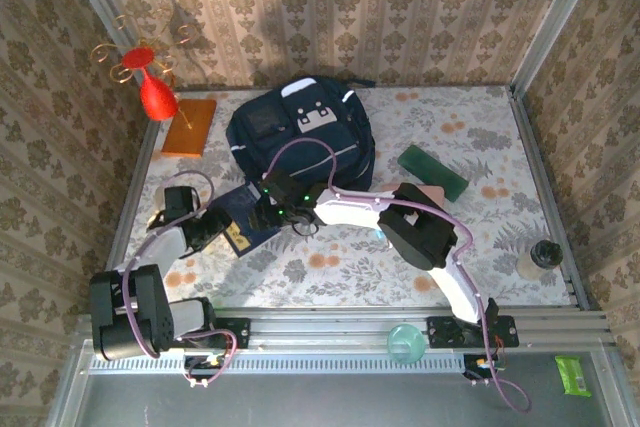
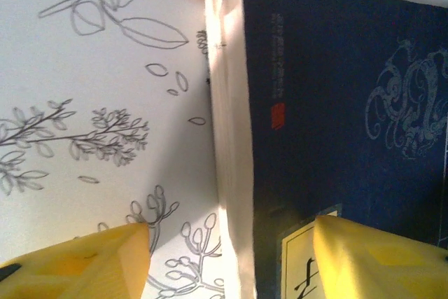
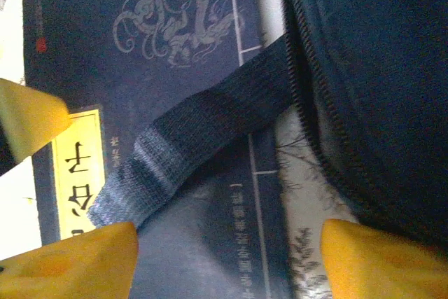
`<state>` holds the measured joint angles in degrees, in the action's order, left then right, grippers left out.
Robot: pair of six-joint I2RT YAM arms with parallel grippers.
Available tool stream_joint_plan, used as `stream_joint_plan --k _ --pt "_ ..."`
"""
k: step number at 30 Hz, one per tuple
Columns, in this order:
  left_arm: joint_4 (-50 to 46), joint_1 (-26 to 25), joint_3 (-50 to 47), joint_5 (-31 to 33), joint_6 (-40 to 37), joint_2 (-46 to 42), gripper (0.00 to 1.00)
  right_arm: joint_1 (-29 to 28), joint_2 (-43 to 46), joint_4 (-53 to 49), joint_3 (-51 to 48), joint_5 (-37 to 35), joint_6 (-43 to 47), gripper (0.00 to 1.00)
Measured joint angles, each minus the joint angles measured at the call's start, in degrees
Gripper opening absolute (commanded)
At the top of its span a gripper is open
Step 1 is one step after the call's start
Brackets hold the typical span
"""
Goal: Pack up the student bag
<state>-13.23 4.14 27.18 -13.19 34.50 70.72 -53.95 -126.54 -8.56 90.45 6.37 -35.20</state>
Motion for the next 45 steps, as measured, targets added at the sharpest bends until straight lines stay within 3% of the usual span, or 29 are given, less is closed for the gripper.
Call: stream_joint_plan --k 9,22,25,30,35,39,45 --pt "7.1 -3.7 -0.2 -2.8 -0.7 1.7 0.39 0.2 -1.1 2.3 -0.8 4.4 -2.9 0.50" --pt "8.6 -4.5 -1.7 -4.0 -0.5 -6.8 0.14 0.5 -0.7 5.2 -2.9 4.8 -4.0 0.52" --pt "8.5 -4.4 -2.1 -4.3 -0.7 -7.0 0.06 0.6 -0.5 6.0 -3.5 5.2 -4.0 0.57" --pt "5.4 -4.0 -2.1 -3.4 -0.8 -9.0 0.05 1.3 1.7 7.1 -6.1 6.9 -3.1 0.70" --pt "-2.9 -3.4 -1.8 0.5 -0.4 -25.1 0.03 4.0 10.3 3.1 -12.1 8.6 0.0 0.79" --pt "-1.1 -3.3 1.5 -5.8 3.8 -33.6 0.01 9.4 19.3 6.3 -16.3 15.0 -1.8 1.00" --pt "8.3 -7.0 8.5 -18.1 10.6 -28.9 0.01 14.7 24.3 21.2 -21.7 25.9 -11.8 1.00"
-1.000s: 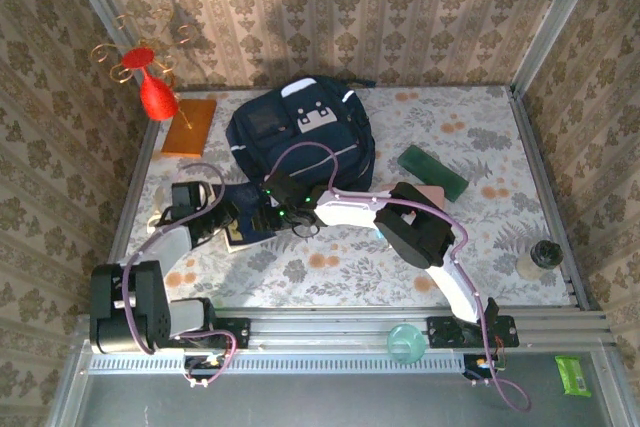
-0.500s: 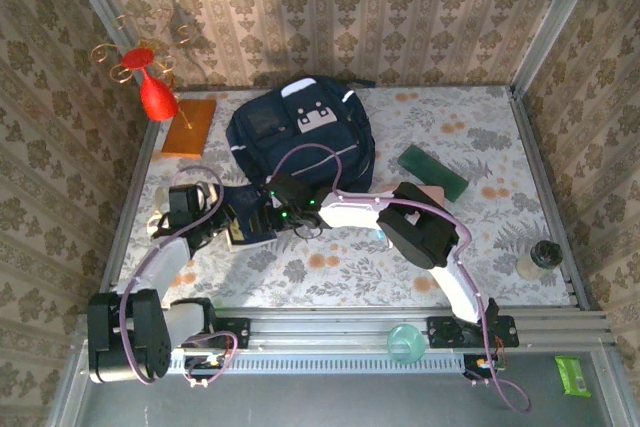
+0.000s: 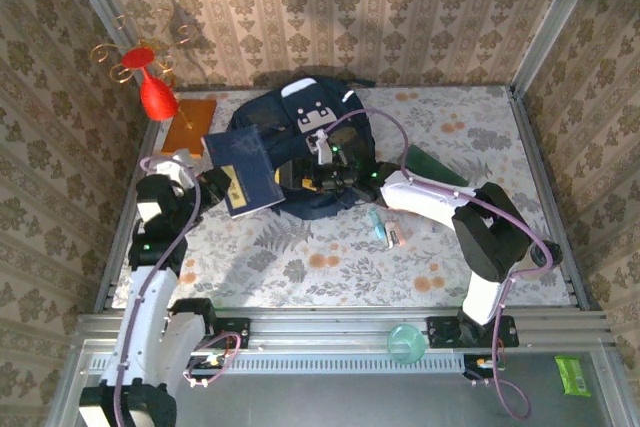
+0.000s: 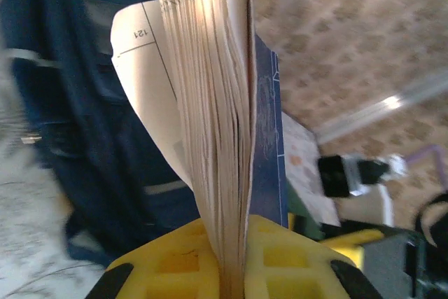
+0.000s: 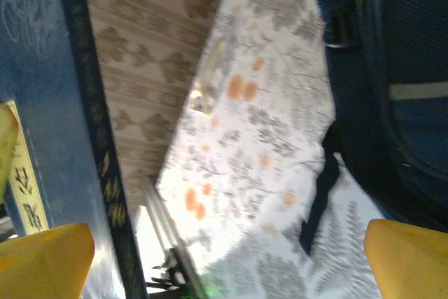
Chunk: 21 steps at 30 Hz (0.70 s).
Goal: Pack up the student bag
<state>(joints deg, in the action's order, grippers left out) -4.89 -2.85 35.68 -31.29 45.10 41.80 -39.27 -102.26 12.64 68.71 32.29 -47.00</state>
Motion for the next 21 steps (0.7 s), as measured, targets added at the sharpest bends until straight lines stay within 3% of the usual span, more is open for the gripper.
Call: stream_joint_plan --k 3,5,7,9,10,13,15,21 --pt "1.5 -3.7 2.0 -2.1 0.4 1.8 0.01 -0.4 0.1 5.2 -1.6 3.2 -3.5 0.94" --pt "2.6 -5.5 2.3 -2.9 0.4 2.8 0.01 -0.4 0.5 8.2 -2.6 4.7 -5.3 0.81" --pt "3.4 -6.7 2.3 -3.6 0.8 4.3 0.01 -0.3 1.0 12.3 -3.5 6.1 -7.6 0.46" --pt "3.9 -7.3 2.3 -3.9 1.5 5.9 0.05 0.0 1.5 16.7 -4.9 6.7 -10.3 0.19" --pt "4.0 -7.5 2.2 -3.8 1.7 6.7 0.13 0.2 1.9 18.9 -5.8 6.9 -11.5 0.12" --pt "3.4 -8.0 2.2 -1.8 1.6 8.8 0.51 1.8 3.7 23.3 -9.7 7.0 -14.3 0.05" --pt "1.9 -8.0 2.3 0.8 0.4 10.4 0.65 4.0 5.6 22.8 -12.7 6.9 -14.9 0.01" --pt "-7.5 -10.8 6.8 11.6 -8.2 23.3 0.75 18.2 17.8 5.3 -19.4 1.3 -8.6 0.00"
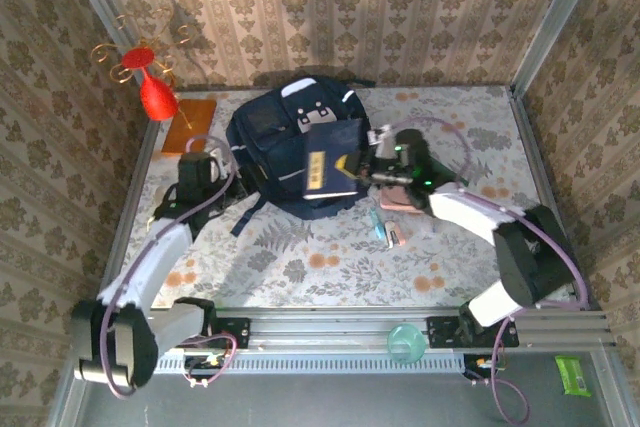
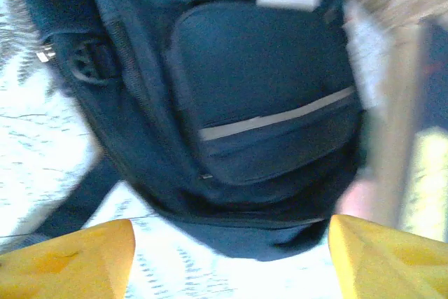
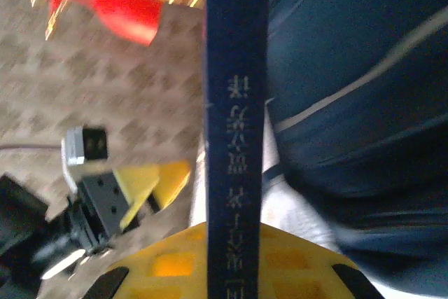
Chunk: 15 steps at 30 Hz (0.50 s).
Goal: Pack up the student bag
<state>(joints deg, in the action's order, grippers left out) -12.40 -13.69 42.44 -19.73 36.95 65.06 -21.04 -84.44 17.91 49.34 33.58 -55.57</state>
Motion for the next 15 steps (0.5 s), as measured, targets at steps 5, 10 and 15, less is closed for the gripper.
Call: stream_joint_plan --k 5,10,15 --pt "-4.4 -13.2 11.8 10.3 -10.8 14.0 0.76 10.4 15.9 -16.6 1.3 -8.8 10.4 0.00" --pt "-7.0 -23.0 26.0 15.3 -21.6 28.0 0.77 14.2 23.4 -25.6 4.5 -14.2 18.1 0.00" --pt "-11.9 -28.0 38.3 19.3 -30.2 41.0 0.73 15.7 23.3 -30.2 3.9 -15.4 20.9 0.00"
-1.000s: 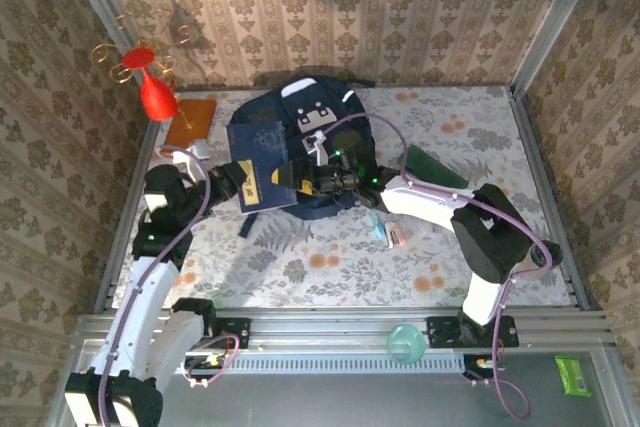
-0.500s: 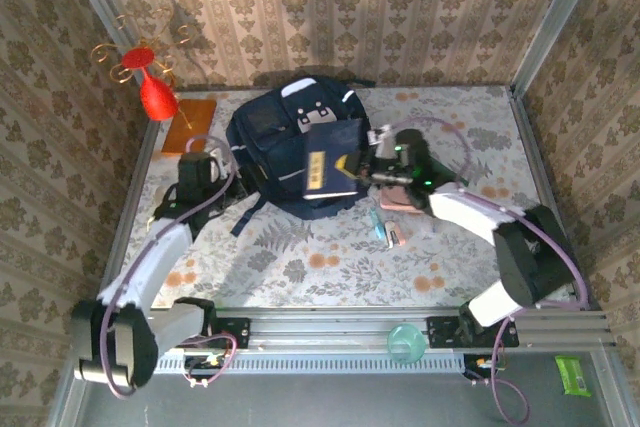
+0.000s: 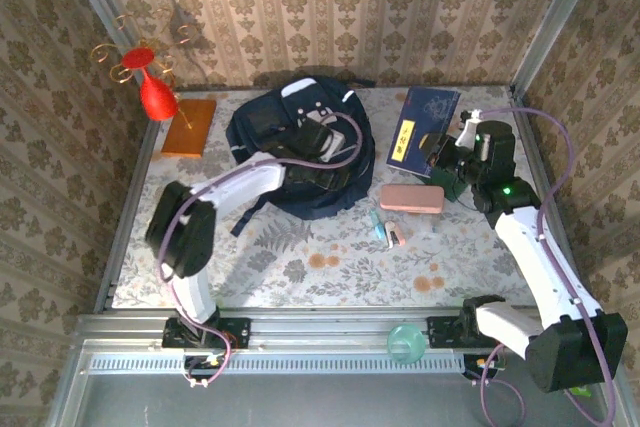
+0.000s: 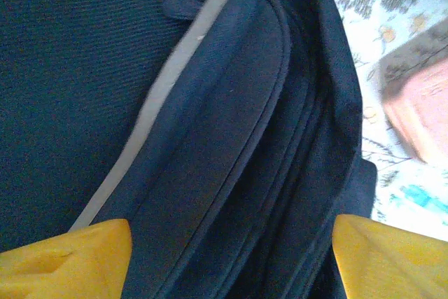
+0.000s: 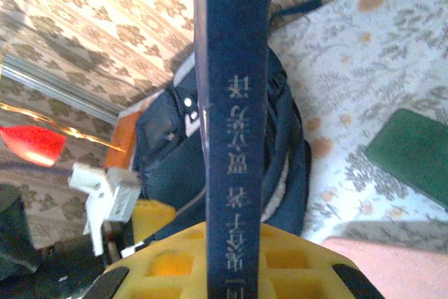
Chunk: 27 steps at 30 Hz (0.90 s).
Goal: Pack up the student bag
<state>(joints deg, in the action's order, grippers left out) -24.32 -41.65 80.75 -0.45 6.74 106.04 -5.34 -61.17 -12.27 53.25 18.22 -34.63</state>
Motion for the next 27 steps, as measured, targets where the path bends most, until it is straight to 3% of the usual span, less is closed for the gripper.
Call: stream_joint_plan --k 6,11,14,15,20,24,27 --pt "-4.8 -0.3 8.1 5.3 -6.2 9.6 0.58 0.0 -0.9 -0.2 -3.3 0.9 0.0 0.00" --pt "-6.8 -0.3 10.6 6.7 -9.9 11.7 0.29 0.0 -1.0 -0.1 -5.3 1.8 -0.1 0.00" --pt "-7.4 -0.2 11.6 6.5 -11.4 11.7 0.03 0.0 -1.0 -0.2 -5.5 2.0 -0.1 0.02" --pt "-7.5 -0.1 12.0 6.2 -11.9 11.6 0.00 0.0 -1.0 -0.2 -5.5 2.1 0.0 0.03" --pt "-8.3 3.2 12.4 0.3 -11.4 8.4 0.00 0.0 0.2 -1.6 -5.5 1.9 -0.3 0.05" --pt "-6.2 10.8 12.4 -9.6 -5.5 0.5 0.00 -1.2 3.5 4.6 -8.9 2.6 -6.7 0.03" --pt "-2.1 17.4 12.4 -16.9 0.7 -3.9 0.00 -6.8 2.4 11.9 -12.6 2.9 -13.4 0.02"
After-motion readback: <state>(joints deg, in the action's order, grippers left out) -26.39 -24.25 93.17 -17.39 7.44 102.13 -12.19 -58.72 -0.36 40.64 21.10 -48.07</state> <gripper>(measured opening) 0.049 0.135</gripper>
